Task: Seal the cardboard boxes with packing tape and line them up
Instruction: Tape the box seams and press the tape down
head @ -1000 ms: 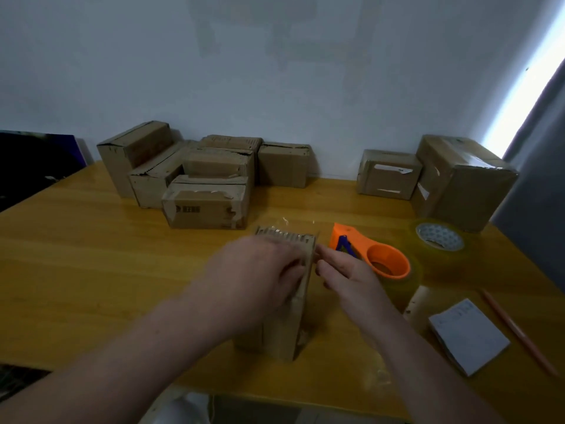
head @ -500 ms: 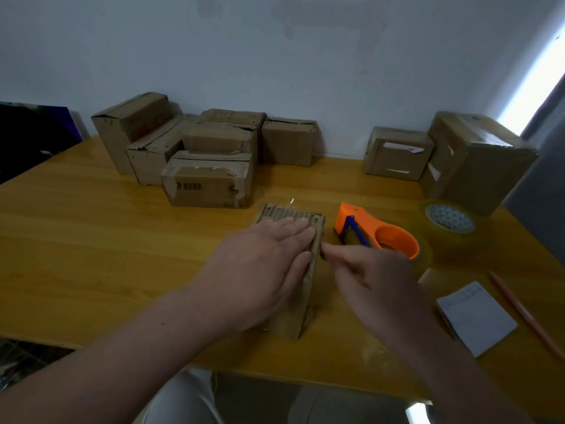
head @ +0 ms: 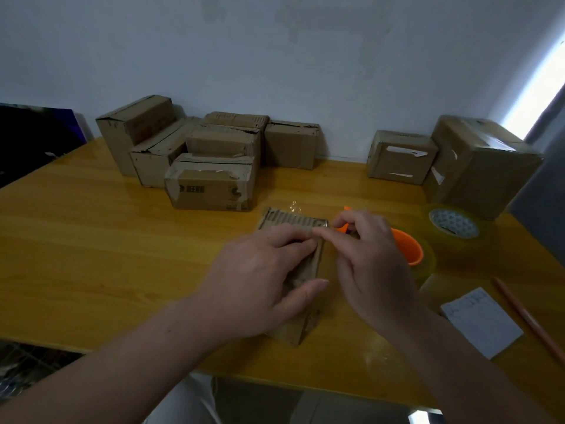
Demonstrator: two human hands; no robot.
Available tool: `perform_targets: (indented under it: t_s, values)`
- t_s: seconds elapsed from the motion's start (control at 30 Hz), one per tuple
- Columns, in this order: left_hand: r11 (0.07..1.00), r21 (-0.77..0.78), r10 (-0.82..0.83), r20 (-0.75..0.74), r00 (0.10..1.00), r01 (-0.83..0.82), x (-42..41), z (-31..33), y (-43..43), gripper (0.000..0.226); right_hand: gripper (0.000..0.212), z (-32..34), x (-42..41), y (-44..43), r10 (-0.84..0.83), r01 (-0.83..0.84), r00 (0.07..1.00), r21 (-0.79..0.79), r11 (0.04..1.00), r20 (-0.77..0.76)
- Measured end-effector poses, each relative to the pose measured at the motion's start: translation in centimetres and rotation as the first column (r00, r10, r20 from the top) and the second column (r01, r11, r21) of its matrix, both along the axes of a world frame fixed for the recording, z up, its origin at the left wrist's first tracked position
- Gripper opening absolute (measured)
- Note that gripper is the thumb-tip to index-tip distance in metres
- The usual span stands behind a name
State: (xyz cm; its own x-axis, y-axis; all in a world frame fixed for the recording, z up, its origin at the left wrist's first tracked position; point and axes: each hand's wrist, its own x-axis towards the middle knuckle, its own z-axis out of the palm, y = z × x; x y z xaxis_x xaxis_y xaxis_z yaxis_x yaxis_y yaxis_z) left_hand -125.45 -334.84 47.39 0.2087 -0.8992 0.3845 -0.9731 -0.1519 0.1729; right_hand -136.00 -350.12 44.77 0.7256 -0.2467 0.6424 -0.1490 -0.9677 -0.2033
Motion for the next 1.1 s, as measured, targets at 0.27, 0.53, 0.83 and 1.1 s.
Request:
perform_targets:
  t_s: [0.27, 0.53, 0.83, 1.1]
  values:
    - [1.0, -0.026, -0.014, 0.012, 1.0, 0.014, 0.0, 0.1, 0.0, 0.054, 0.034, 0.1, 1.0, -1.0, 0.066, -0.081, 0.996, 0.264, 0.961, 0.066]
    - [0.998, -0.051, -0.025, 0.02, 0.999, 0.026, 0.0, 0.0, 0.0, 0.052, 0.029, 2.3, 3.6, -2.2, 0.167, 0.026, 0.979, 0.886, 0.463, -0.116]
    - [0.997, -0.06, -0.048, 0.03, 0.998, 0.05, 0.4, 0.0, 0.1, 0.052, 0.021, 1.4, 4.5, -1.1, -0.112, 0.077, 0.993, 0.548, 0.833, 0.031]
    - [0.979, -0.191, -0.088, -0.067, 0.994, 0.074, 1.6, -0.3, 0.2, 0.035, 0.038, 2.4, 4.8, -0.9, -0.111, 0.072, 0.993, 0.564, 0.823, 0.034]
